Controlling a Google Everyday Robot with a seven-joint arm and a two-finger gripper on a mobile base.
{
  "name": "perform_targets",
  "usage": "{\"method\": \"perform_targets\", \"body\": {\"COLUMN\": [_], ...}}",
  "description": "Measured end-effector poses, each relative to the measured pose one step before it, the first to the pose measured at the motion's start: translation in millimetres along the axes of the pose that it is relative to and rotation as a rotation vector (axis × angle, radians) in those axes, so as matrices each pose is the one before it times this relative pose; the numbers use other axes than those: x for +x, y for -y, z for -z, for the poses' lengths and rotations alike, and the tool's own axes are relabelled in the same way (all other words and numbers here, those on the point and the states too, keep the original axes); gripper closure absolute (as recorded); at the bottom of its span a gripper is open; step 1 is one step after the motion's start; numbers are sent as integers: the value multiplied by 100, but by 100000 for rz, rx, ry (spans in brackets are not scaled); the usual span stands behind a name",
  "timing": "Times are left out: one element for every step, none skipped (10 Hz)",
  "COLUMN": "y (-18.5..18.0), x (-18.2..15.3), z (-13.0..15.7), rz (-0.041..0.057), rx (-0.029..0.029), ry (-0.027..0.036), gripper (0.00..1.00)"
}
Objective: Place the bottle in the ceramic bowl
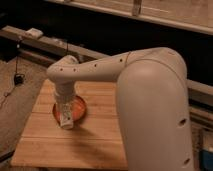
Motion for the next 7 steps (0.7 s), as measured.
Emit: {"method": "perform_targets", "body": {"y": [-460, -158, 2, 108, 517, 410, 561], "x": [-988, -650, -885, -508, -1083, -749, -1011], "z": [-499, -379, -506, -232, -395, -230, -383], "rz": [2215, 1349, 1270, 569, 870, 506, 643], "rx": [-324, -207, -57, -97, 395, 268, 463], "ry": [-224, -202, -296, 78, 249, 345, 277], "gripper": [100, 100, 100, 100, 100, 100, 100]}}
